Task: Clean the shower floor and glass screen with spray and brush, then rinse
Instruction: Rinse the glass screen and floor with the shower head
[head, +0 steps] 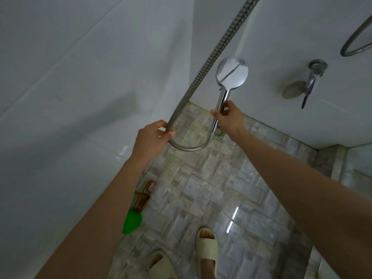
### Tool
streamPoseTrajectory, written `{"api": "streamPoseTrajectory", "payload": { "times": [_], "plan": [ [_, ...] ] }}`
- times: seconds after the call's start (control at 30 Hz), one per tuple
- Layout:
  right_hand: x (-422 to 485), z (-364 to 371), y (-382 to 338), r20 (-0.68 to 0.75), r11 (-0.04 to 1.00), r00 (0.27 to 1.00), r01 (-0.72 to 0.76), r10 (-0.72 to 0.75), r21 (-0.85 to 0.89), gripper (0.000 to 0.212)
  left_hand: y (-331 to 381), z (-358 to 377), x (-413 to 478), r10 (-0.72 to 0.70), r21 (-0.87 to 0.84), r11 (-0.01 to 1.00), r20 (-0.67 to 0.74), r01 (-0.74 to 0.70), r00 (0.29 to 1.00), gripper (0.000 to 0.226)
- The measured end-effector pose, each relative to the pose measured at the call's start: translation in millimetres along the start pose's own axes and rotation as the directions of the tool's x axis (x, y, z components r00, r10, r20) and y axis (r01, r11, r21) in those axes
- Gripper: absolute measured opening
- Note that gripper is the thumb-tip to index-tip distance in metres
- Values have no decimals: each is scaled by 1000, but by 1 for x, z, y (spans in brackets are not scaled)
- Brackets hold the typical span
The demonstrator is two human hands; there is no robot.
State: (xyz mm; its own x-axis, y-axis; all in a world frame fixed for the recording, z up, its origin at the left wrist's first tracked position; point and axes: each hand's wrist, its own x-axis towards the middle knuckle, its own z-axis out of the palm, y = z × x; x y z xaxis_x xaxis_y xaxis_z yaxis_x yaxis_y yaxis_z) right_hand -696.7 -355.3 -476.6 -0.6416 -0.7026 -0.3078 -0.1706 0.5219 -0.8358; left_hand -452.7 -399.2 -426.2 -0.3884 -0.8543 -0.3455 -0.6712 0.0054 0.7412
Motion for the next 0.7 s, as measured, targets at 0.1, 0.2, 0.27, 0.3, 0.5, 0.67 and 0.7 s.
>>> {"api": "streamPoseTrajectory", "payload": {
  "times": [0.1,0.2,0.27,0.3,0.5,0.67,0.7],
  "plan": [
    [-10,10,-1,68,995,998,-5,-2,102,23,-3,-6,-1,6,13,1000,-30,-6,1000,19],
    [-28,24,1,159,970,986,-88,53,227,23,-7,-14,-4,9,42,999,-65,-6,998,17],
    [-43,36,8,218,941,970,-173,111,291,25,-9,-19,-6,25,63,998,-97,-19,995,15],
    [-51,43,12,241,923,960,-219,145,317,25,-10,-22,-6,32,71,997,-112,-24,993,15],
    [-108,85,41,355,709,866,-495,353,503,19,-18,-38,-13,55,114,993,-174,-35,983,16],
    [-154,111,51,476,506,764,-645,436,573,20,-25,-51,-20,56,111,993,-186,-35,981,17],
    [-163,114,51,498,469,746,-665,442,581,17,-27,-53,-22,56,109,993,-184,-36,981,18]
  ]
}}
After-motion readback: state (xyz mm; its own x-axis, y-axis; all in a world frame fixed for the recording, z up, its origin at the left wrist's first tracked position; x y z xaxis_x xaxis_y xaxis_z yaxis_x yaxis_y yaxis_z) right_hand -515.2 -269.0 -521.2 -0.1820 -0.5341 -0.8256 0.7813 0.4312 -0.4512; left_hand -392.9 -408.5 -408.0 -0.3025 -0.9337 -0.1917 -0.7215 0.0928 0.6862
